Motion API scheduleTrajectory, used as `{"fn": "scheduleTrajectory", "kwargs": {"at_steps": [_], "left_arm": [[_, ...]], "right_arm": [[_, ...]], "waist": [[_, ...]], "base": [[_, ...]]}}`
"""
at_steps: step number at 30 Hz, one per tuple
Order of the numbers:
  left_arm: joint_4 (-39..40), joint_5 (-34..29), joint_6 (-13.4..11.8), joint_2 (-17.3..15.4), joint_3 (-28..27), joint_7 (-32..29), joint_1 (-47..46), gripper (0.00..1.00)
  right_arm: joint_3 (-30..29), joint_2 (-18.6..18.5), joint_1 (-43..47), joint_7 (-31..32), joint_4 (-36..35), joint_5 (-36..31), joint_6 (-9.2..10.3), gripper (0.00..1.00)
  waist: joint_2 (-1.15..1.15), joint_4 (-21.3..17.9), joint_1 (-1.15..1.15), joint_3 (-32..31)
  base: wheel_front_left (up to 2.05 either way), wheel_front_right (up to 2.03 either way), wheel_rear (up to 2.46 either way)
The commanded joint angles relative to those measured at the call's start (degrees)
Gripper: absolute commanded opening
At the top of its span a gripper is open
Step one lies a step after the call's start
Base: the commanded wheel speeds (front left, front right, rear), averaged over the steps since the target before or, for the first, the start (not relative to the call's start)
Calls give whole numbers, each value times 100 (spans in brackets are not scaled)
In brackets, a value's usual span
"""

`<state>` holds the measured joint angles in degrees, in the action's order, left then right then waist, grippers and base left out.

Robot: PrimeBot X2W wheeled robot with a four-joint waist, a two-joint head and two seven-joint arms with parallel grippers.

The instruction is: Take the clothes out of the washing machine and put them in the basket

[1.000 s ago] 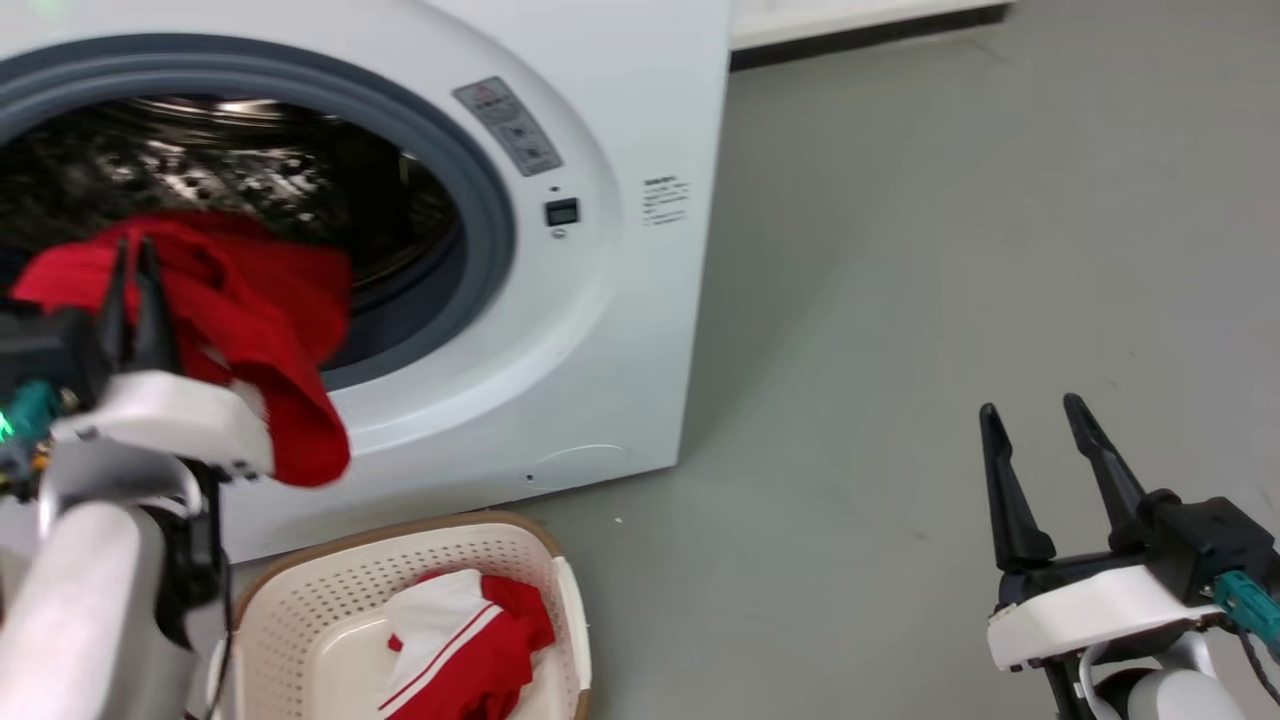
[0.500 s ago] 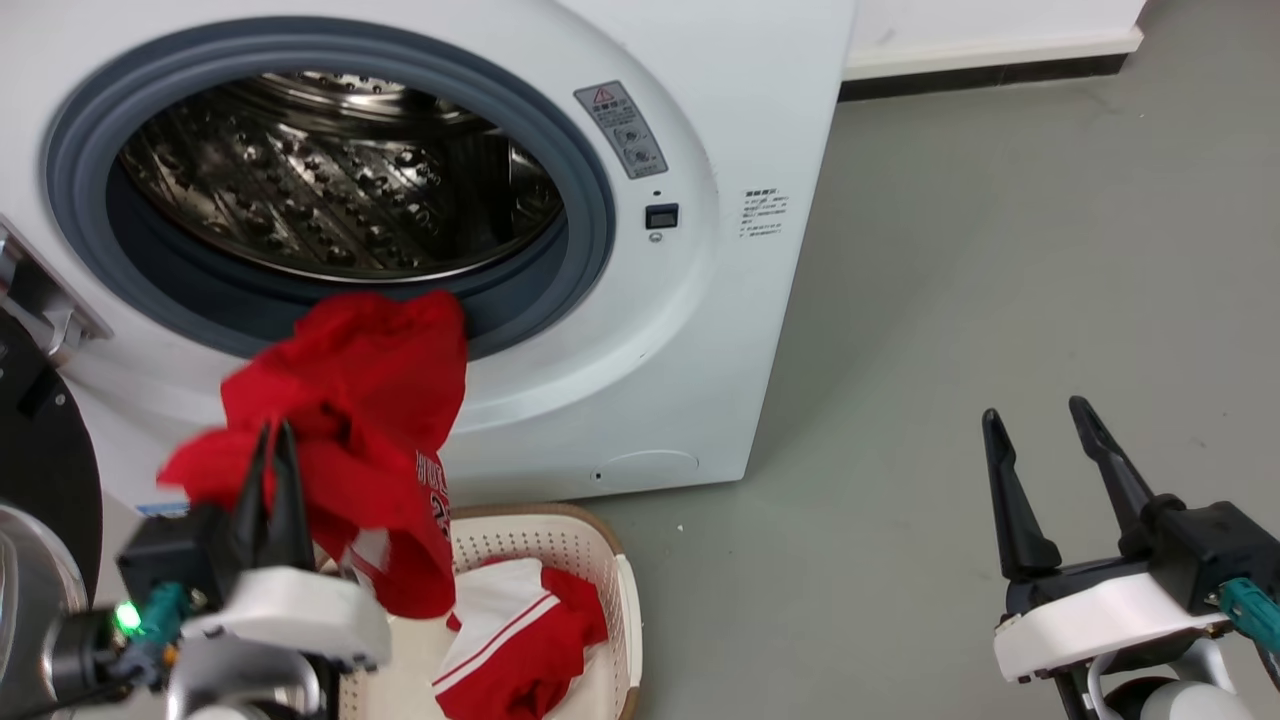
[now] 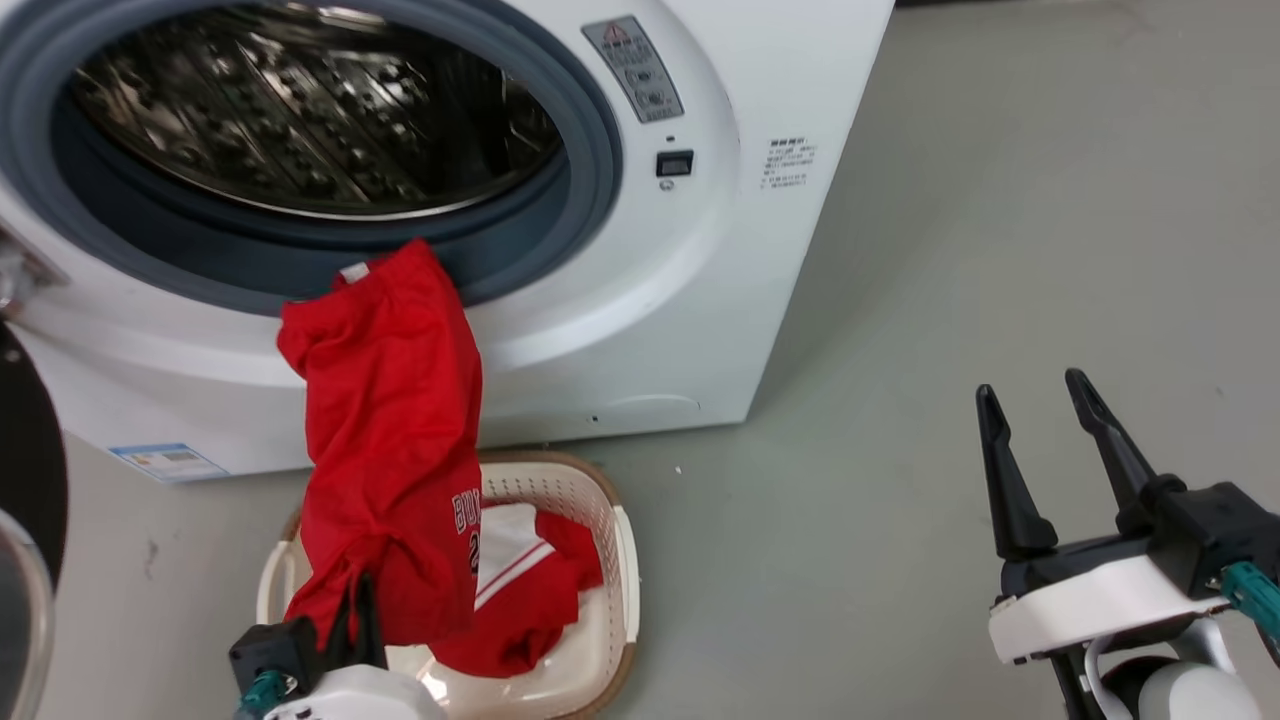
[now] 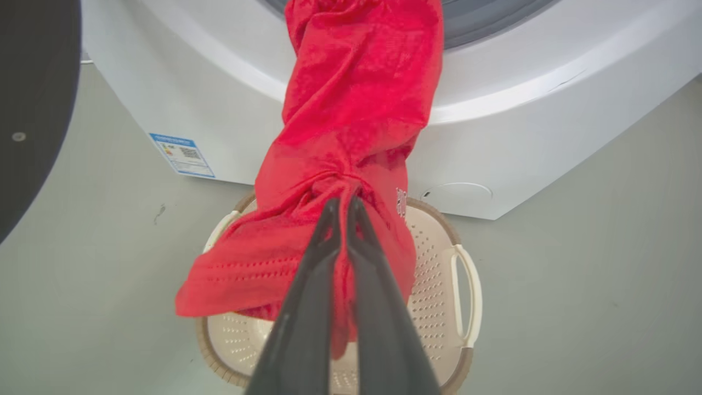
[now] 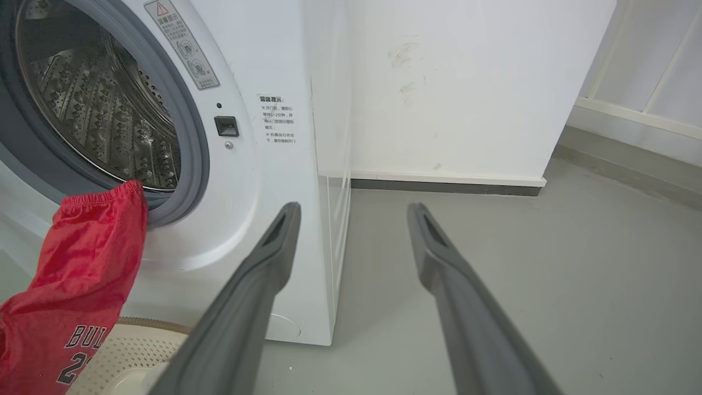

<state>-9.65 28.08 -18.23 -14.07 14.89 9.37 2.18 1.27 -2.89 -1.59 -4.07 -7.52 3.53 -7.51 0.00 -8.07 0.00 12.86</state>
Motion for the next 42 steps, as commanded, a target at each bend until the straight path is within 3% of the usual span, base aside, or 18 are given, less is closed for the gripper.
{"fn": "scheduleTrajectory", "kwargs": {"at_steps": [1, 13, 22, 38, 39, 41, 42], "left_arm": [[-306, 50, 92, 84, 9, 150, -200, 0], [-2640, 105, 607, 328, -279, 566, -1601, 0], [-3824, -97, 751, 273, -709, 587, -2596, 0], [-5901, -10, 1108, 259, -903, 516, -3676, 0], [-5973, -2, 1118, 262, -906, 515, -3723, 5], [-6105, 44, 1150, 275, -926, 503, -3758, 49], [-6152, 69, 1149, 283, -940, 506, -3760, 80]], "right_arm": [[-12, 0, -107, -8, -22, -47, 4, 100], [-1, -62, -550, -128, -85, 67, 4, 100], [24, -149, -840, -298, -45, 219, 4, 100], [199, -214, -1140, -581, 124, 356, 4, 100], [194, -217, -1144, -586, 131, 348, 4, 100], [178, -222, -1138, -595, 146, 332, 4, 100], [171, -224, -1129, -589, 158, 320, 4, 100]], "waist": [[0, -99, 0, 219], [0, -385, 0, 1433], [0, -612, 0, 2198], [0, -936, 0, 2732], [0, -942, 0, 2736], [0, -941, 0, 2720], [0, -937, 0, 2698]], "base": [[0, 0, 0], [0, 0, 0], [0, 0, 0], [0, 0, 0], [0, 0, 0], [0, 0, 0], [0, 0, 0]]}}
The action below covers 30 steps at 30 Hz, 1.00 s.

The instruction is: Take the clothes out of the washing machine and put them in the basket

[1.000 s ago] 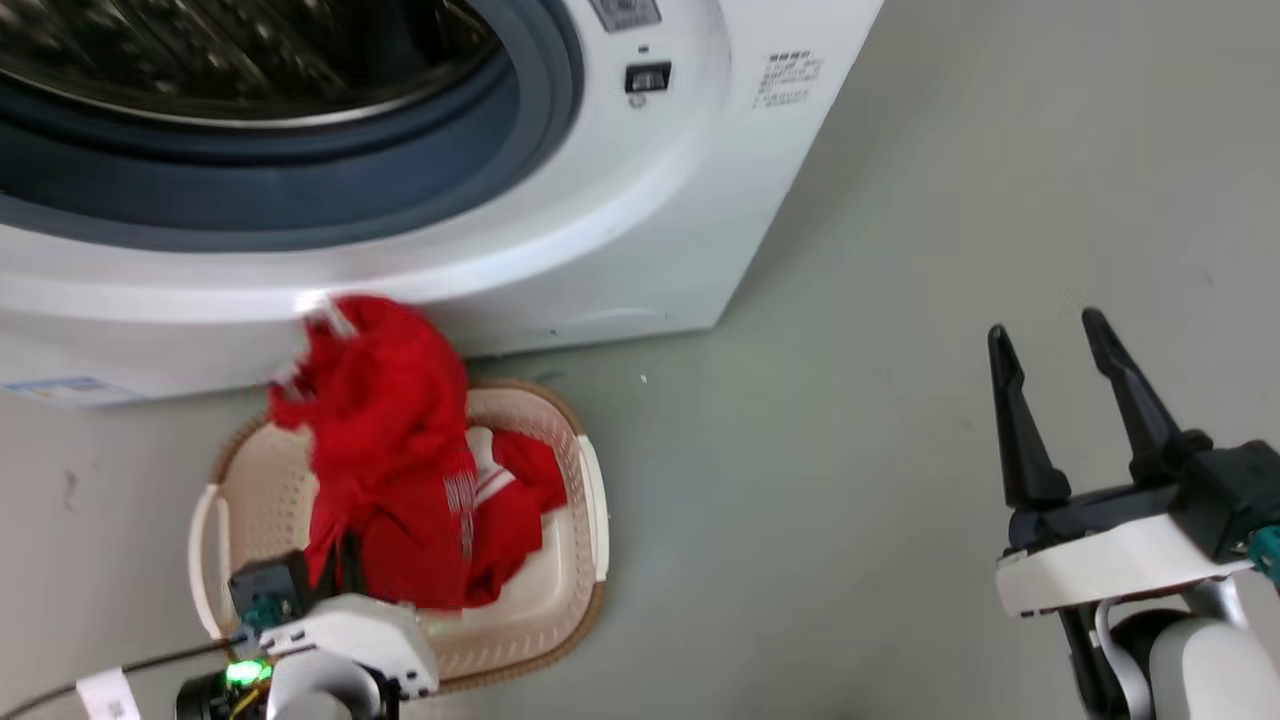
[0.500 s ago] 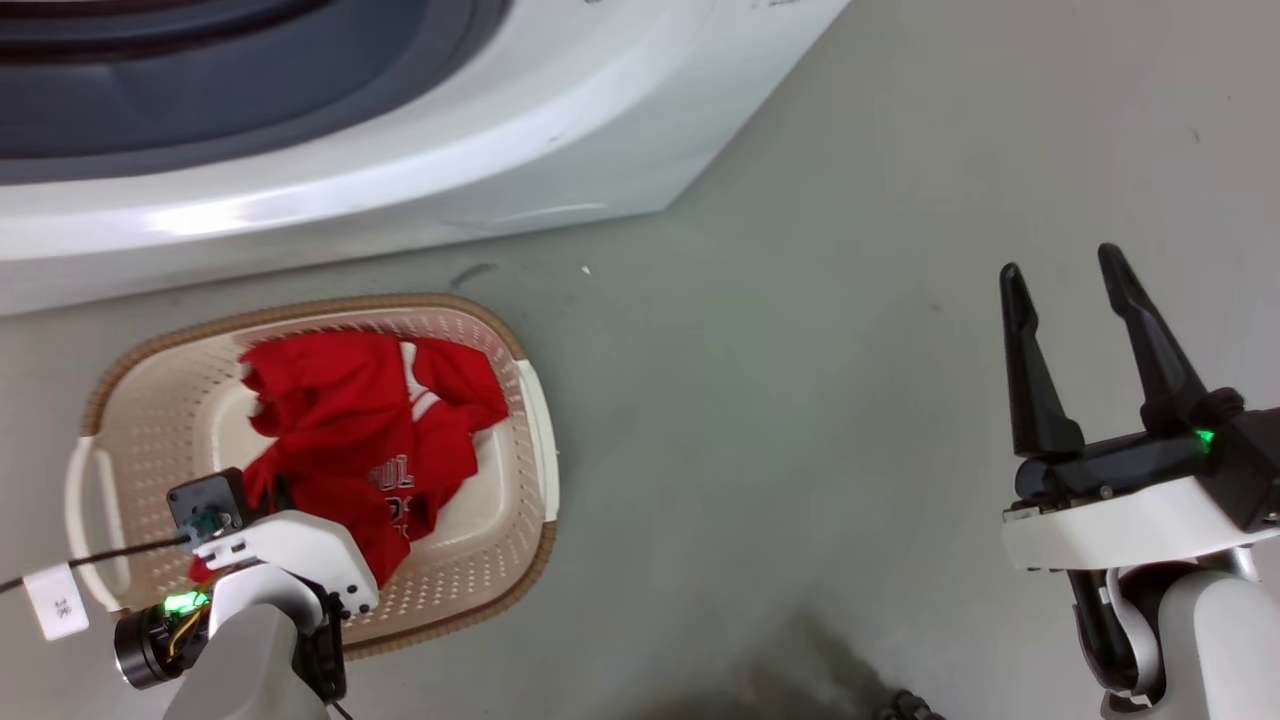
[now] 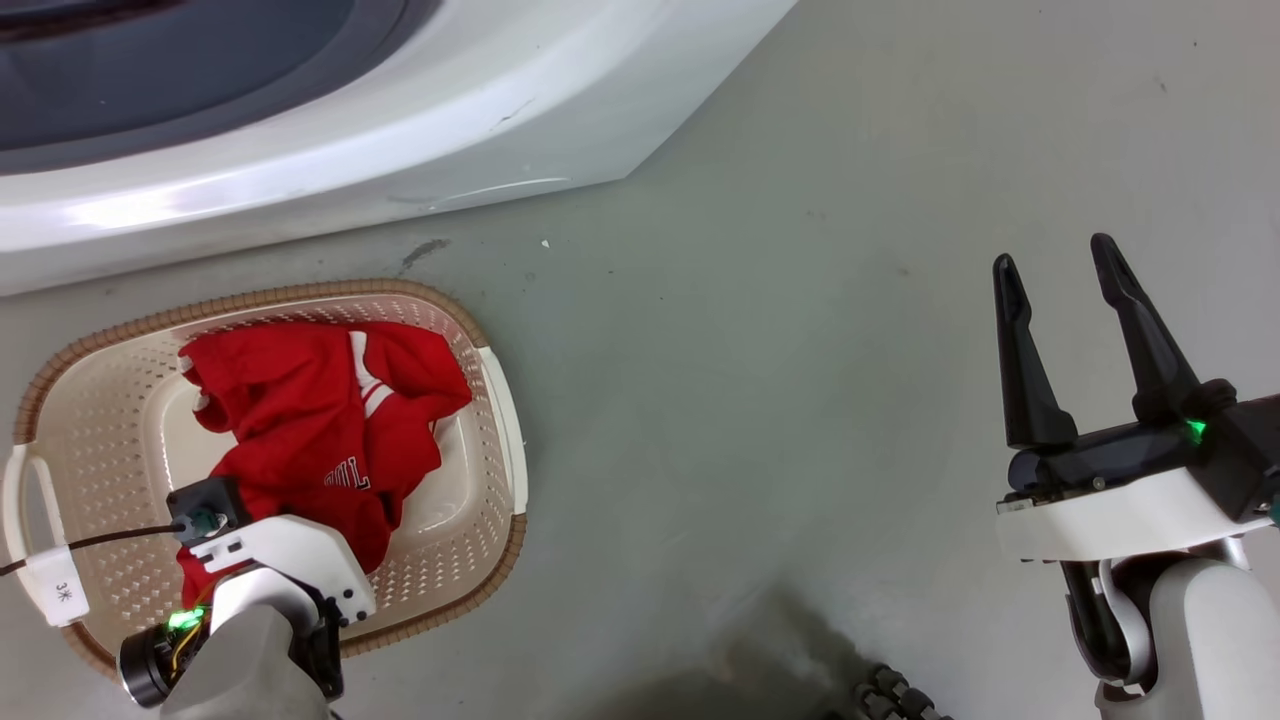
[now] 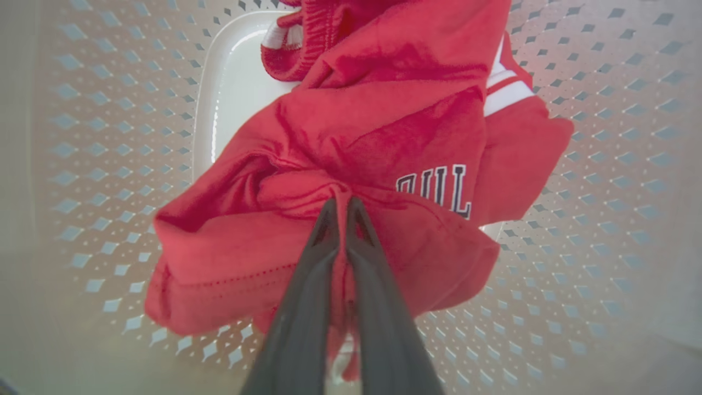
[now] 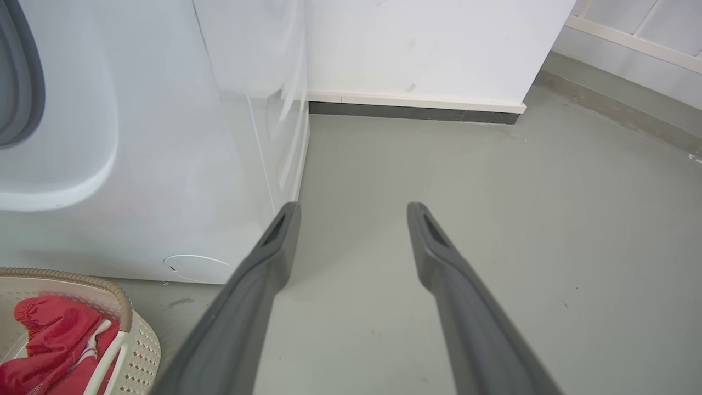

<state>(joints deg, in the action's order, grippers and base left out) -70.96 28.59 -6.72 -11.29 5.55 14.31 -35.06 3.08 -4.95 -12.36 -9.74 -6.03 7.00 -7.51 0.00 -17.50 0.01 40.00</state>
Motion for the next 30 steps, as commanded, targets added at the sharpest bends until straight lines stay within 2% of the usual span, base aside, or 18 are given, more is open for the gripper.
{"fn": "scheduleTrajectory", "kwargs": {"at_steps": [1, 6, 12, 19, 30], "left_arm": [[-62, 27, 8, 17, -4, 14, -27, 100], [-158, 107, 118, 108, -30, 51, 170, 100], [-57, 153, 216, 217, -113, 94, 545, 100], [836, -50, 237, 290, -296, 87, 1192, 100], [2650, -853, 288, 508, -546, 89, 1813, 100]], "right_arm": [[-11, -19, -44, -21, 24, -45, 4, 100], [45, 14, 32, -19, 100, -75, 4, 100], [105, 61, 156, 41, 194, -143, 4, 100], [103, 109, 420, 197, 233, -295, 4, 100], [-82, 174, 873, 462, 160, -499, 4, 100]], "waist": [[0, 14, -1, -56], [0, 122, -1, -435], [0, 305, -1, -1179], [0, 593, -1, -2021], [0, 1094, -1, -2918]], "base": [[0, 0, 0], [0, 0, 0], [0, 0, 0], [0, 0, 0], [0, 0, 0]]}}
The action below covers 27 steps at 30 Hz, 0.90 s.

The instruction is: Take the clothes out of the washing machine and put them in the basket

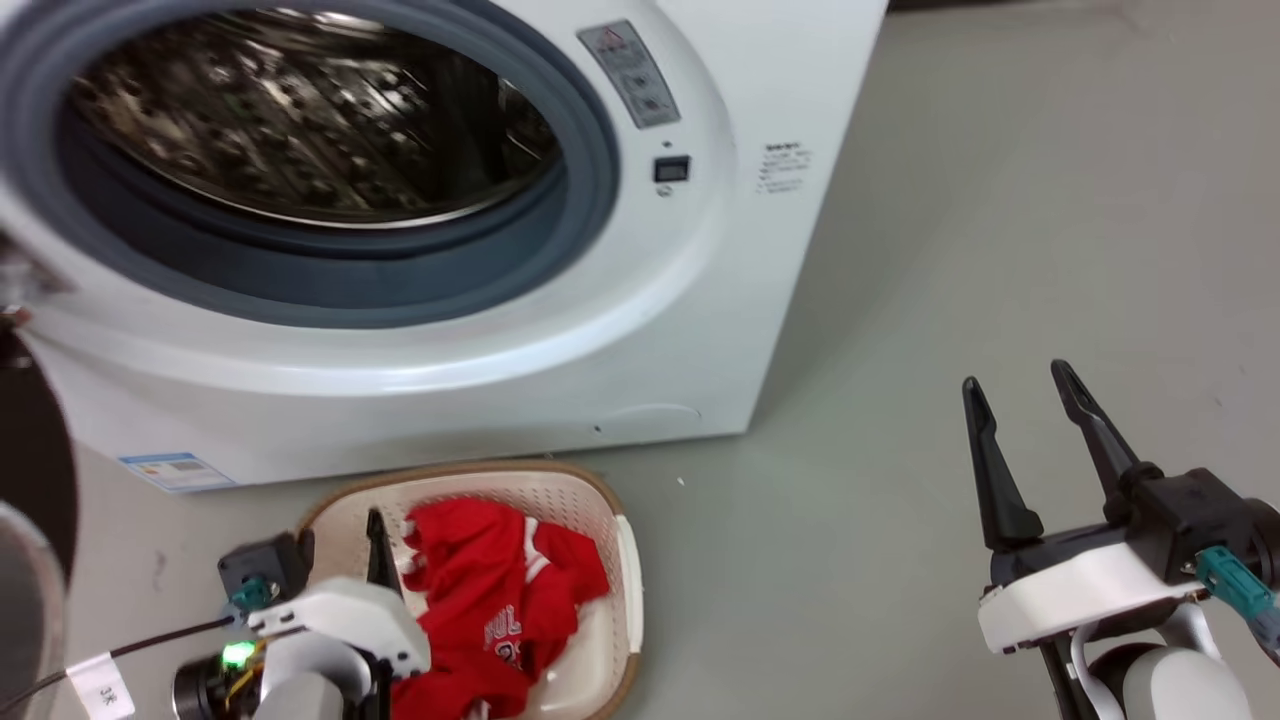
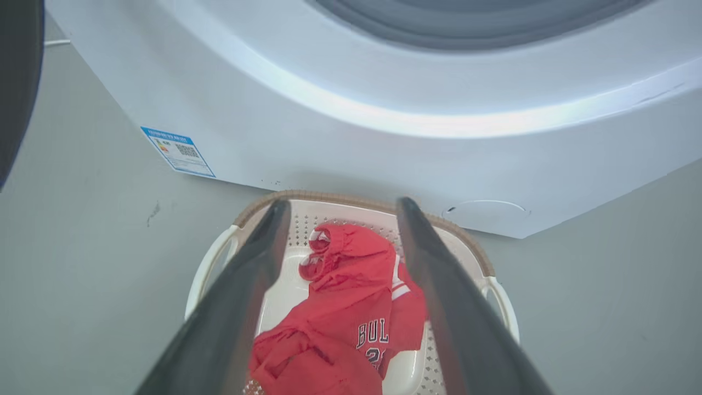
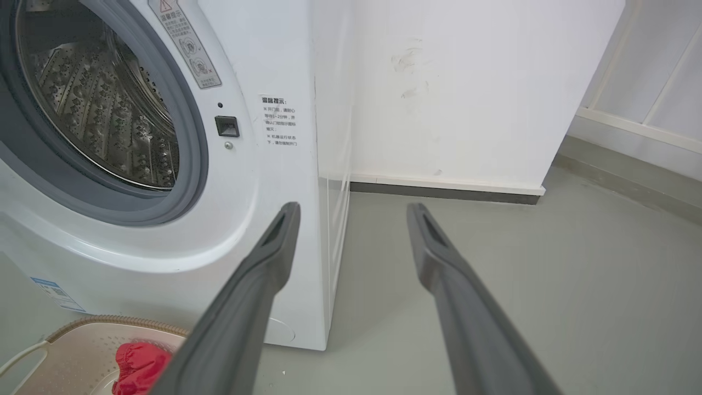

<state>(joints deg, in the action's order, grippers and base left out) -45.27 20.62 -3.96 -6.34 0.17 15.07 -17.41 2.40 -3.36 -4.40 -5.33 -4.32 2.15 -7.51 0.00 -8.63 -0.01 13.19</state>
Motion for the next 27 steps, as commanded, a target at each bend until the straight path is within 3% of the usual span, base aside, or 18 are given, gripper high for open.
{"fn": "scheduleTrajectory", "kwargs": {"at_steps": [1, 11, 17, 27], "left_arm": [[245, -129, 22, 26, -15, 14, 76, 100], [2187, -872, 104, 79, -4, 14, 341, 100], [3310, -1297, 23, 48, 148, 14, 721, 100], [4299, -1533, -157, -84, 268, -272, 1681, 100]], "right_arm": [[-38, 21, 109, 25, -14, -22, 4, 100], [-168, 46, 392, 133, -33, -119, 4, 100], [-237, 50, 590, 164, -17, -97, 4, 100], [-290, 51, 922, 264, 1, -109, 4, 100]], "waist": [[0, 241, 1, -296], [0, 428, 1, -784], [0, 472, 1, -1000], [0, 557, 1, -1388]], "base": [[0, 0, 0], [0, 0, 0], [0, 0, 0], [0, 0, 0]]}}
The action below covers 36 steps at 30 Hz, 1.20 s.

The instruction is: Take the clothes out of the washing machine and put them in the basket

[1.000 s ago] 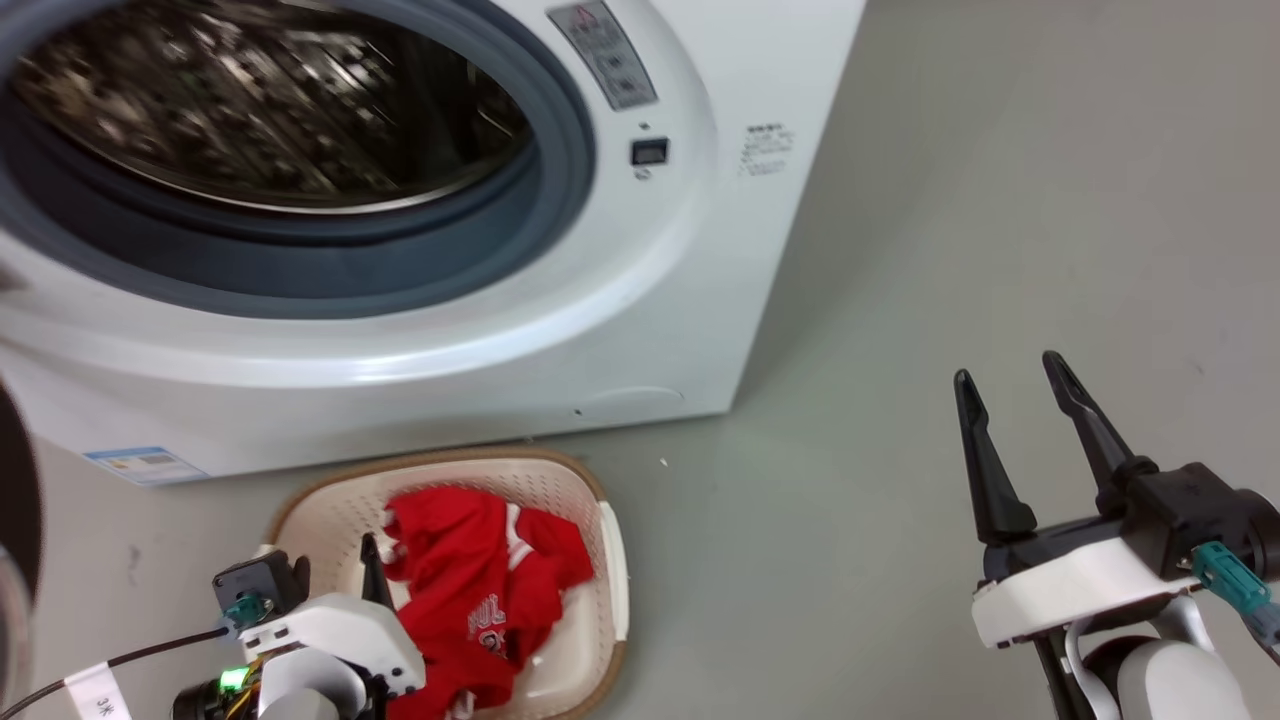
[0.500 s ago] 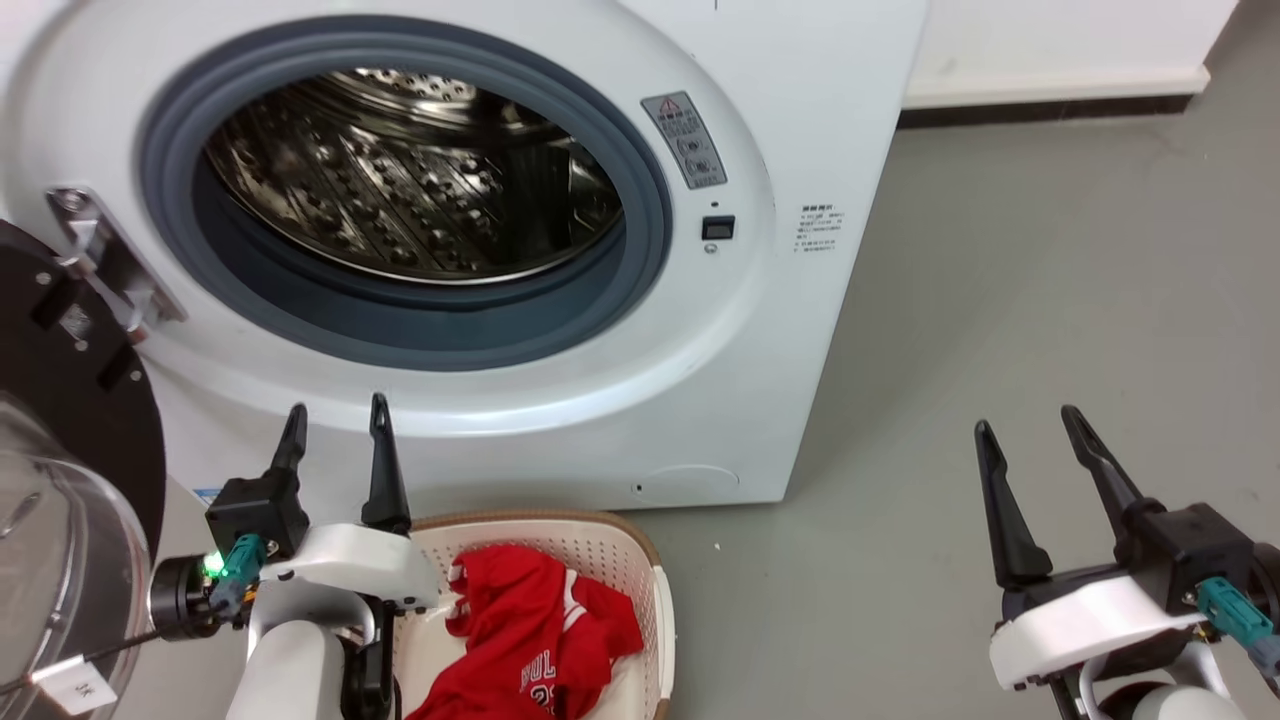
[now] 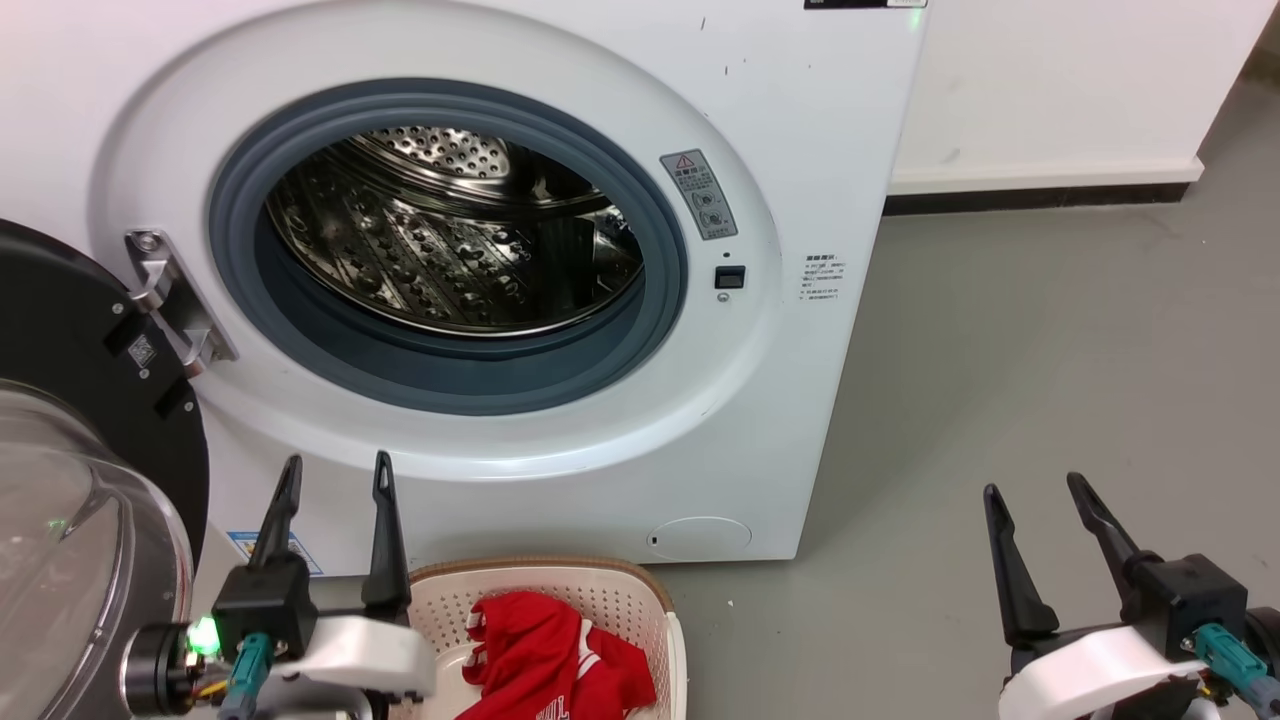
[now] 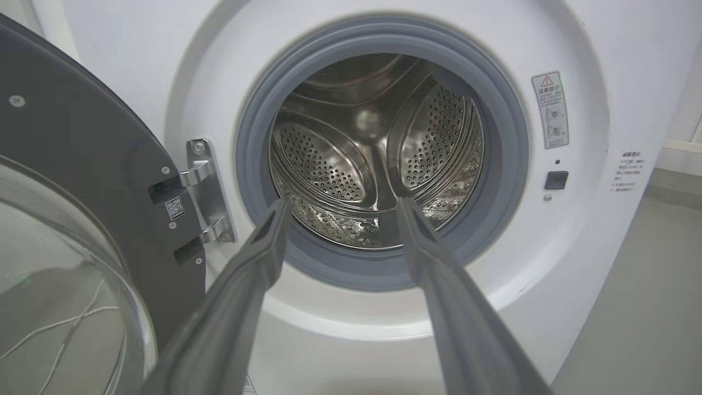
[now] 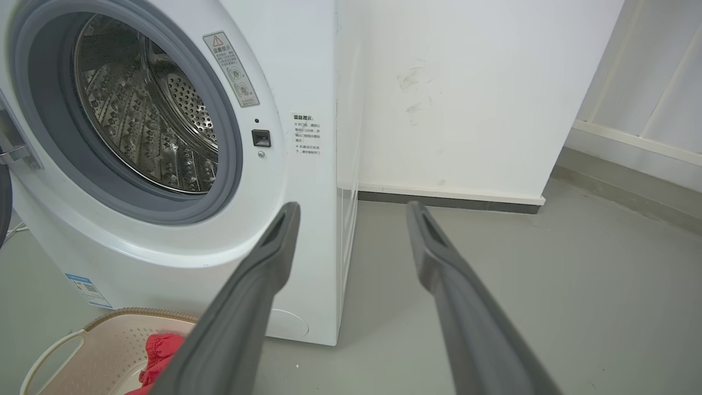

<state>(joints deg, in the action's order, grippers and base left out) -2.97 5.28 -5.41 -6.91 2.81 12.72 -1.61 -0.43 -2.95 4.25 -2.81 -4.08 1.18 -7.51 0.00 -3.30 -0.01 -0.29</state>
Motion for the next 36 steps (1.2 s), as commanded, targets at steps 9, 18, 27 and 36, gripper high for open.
{"fn": "scheduleTrajectory", "kwargs": {"at_steps": [9, 18, 27, 36], "left_arm": [[205, 163, -39, -22, 5, -378, 556, 100], [-9, 279, -11, -57, -5, -357, 435, 100], [14, 290, -62, -58, 37, -383, 411, 100], [-47, 338, -72, -83, 72, -330, 358, 100]], "right_arm": [[-1, 11, 258, 49, -16, -3, 4, 100], [-32, 10, 270, 40, -67, -1, 4, 100], [-34, 10, 202, 30, -87, 24, 4, 100], [-23, 11, 161, 29, -77, 23, 4, 100]], "waist": [[0, 8, 1, -143], [0, -28, 1, -131], [0, -58, 1, -118], [0, -55, 1, -100]], "base": [[0, 0, 0], [0, 0, 0], [0, 0, 0], [0, 0, 0]]}}
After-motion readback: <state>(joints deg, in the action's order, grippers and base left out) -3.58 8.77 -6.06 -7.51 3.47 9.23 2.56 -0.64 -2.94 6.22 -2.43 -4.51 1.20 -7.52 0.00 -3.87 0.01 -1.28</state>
